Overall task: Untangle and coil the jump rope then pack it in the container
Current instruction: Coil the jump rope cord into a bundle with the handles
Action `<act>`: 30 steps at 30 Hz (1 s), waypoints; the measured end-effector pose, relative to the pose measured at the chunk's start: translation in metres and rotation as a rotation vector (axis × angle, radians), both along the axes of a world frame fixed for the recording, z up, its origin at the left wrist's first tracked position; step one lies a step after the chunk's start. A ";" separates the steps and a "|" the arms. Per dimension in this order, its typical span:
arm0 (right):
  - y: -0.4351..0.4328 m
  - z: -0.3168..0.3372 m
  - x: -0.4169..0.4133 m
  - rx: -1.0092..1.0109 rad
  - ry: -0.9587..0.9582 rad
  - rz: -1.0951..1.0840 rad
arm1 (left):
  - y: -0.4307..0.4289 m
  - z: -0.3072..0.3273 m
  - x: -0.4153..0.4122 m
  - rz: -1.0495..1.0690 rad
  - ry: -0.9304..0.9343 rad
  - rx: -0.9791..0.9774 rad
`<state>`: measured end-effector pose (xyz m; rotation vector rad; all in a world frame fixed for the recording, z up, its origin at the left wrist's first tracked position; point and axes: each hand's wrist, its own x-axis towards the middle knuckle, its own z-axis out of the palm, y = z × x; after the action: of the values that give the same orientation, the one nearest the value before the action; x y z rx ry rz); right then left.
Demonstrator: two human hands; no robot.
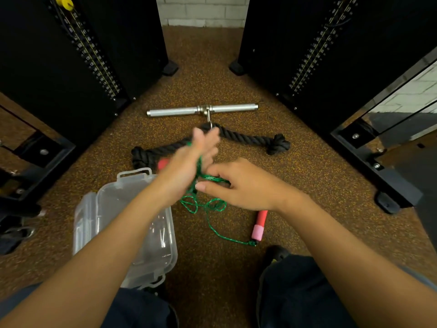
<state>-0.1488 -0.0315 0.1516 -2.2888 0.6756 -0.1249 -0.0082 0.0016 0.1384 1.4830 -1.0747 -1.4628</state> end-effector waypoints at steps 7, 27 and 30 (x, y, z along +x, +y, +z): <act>-0.018 0.009 -0.018 -0.044 -0.106 -0.142 | 0.009 0.004 -0.008 -0.360 -0.087 0.198; -0.017 -0.019 -0.005 0.372 -0.152 -0.406 | 0.006 0.008 -0.011 -0.440 0.818 0.161; -0.018 -0.020 -0.005 0.324 -0.003 -0.383 | -0.003 0.009 -0.001 -0.162 1.028 0.058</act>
<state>-0.1536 -0.0493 0.1313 -1.8321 1.0469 -0.1841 -0.0096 -0.0011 0.1472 0.4910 -0.4991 -2.0139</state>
